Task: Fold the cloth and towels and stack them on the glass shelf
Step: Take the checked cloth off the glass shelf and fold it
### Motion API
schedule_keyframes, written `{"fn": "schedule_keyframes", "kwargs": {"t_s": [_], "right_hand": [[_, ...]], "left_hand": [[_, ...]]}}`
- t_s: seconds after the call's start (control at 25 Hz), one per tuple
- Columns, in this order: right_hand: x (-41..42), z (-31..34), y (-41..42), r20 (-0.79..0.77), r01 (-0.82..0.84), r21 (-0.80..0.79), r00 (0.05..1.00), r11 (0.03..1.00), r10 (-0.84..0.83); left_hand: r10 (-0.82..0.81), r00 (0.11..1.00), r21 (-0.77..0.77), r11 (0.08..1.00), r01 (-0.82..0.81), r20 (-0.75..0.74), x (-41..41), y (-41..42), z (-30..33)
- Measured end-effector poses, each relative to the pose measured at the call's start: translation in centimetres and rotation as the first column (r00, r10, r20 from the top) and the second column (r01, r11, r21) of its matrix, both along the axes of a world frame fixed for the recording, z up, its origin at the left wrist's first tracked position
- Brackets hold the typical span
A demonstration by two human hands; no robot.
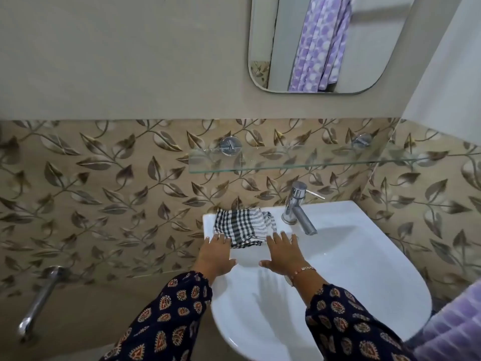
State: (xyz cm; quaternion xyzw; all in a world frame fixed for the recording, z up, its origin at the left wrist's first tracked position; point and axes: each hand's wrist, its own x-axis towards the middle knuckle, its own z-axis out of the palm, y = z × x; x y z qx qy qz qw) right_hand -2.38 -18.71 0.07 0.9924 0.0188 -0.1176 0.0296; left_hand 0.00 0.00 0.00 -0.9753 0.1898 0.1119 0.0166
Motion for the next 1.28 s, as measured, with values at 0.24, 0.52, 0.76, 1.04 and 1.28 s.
{"fn": "schedule_keyframes", "kwargs": {"t_s": [0.24, 0.52, 0.76, 1.04, 1.28], "right_hand": [[3.5, -1.3, 0.2, 0.076, -0.131, 0.054, 0.989, 0.99, 0.127], [4.3, -4.0, 0.6, 0.126, -0.187, 0.068, 0.976, 0.98, 0.177], [4.7, -4.2, 0.8, 0.209, -0.188, 0.112, 0.964, 0.976, 0.162], [4.8, -2.7, 2.9, 0.282, -0.166, 0.424, 0.958, 0.89, 0.044], [3.3, 2.1, 4.8, 0.197, -0.051, 0.897, 0.936, 0.44, -0.293]], "left_hand": [[0.052, 0.995, -0.029, 0.998, -0.054, -0.08, 3.1, -1.4, -1.4], [0.488, 0.842, -0.706, 0.513, -0.489, -0.229, 5.9, -2.5, -2.5], [0.572, 0.611, -0.625, 0.205, -0.753, -0.548, 7.8, -2.1, -1.8], [0.421, 0.627, -0.661, 0.081, -0.746, -0.656, 6.7, -4.1, 3.1], [0.403, 0.747, -0.736, 0.221, -0.64, -0.529, 4.9, -4.0, 7.1]]}}
